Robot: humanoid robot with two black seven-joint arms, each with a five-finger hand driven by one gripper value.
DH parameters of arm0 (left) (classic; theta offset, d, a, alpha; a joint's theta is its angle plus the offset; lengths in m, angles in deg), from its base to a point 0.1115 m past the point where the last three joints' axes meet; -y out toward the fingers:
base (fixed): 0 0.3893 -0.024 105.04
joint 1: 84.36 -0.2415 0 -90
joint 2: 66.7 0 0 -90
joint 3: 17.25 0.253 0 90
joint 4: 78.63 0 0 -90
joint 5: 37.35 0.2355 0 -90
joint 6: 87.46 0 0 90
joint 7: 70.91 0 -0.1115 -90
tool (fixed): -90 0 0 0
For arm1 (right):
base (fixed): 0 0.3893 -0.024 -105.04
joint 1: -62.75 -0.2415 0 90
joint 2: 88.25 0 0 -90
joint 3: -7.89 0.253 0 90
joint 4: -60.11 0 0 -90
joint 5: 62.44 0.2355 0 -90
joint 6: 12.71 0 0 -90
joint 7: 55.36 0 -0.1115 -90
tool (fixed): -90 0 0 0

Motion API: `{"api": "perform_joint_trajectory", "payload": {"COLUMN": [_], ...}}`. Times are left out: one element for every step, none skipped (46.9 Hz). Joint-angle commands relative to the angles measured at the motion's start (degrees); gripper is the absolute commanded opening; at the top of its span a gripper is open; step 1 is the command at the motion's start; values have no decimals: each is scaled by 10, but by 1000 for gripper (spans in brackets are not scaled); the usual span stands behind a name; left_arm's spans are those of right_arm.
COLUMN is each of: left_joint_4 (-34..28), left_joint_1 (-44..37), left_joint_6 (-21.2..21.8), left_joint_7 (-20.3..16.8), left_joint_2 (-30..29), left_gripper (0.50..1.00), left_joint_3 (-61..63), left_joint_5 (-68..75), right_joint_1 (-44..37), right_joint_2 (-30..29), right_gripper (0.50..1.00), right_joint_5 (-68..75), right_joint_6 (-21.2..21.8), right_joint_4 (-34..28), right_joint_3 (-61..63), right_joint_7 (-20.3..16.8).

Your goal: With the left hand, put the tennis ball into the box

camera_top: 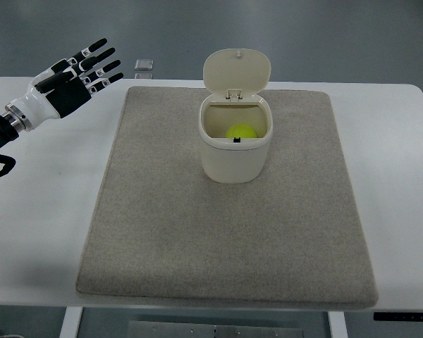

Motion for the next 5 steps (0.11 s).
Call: {"api": "perform_joint_trajectory", "payload": {"left_joint_4": [0, 0, 0, 0, 0], "left_joint_1": [0, 0, 0, 0, 0], "left_joint_6": [0, 0, 0, 0, 0], "left_joint_7": [0, 0, 0, 0, 0], "left_joint_2": [5, 5, 5, 5, 5], "left_gripper": [994, 994, 994, 994, 994], "left_joint_3": [0, 0, 1, 0, 1], "left_joint_5": [1, 1, 1, 1, 1], "right_joint_1": [0, 1, 1, 1, 1], "right_joint_2": [0, 0, 0, 0, 0], "right_gripper": [901, 901, 901, 901, 901], "right_joint_5": [-1, -1, -1, -2, -2], "right_joint_6": [0, 0, 0, 0, 1], "right_joint_4": [0, 0, 0, 0, 0], "right_joint_3": [0, 0, 0, 0, 0], "right_joint_7": [-2, -3, -4, -5, -5]}}
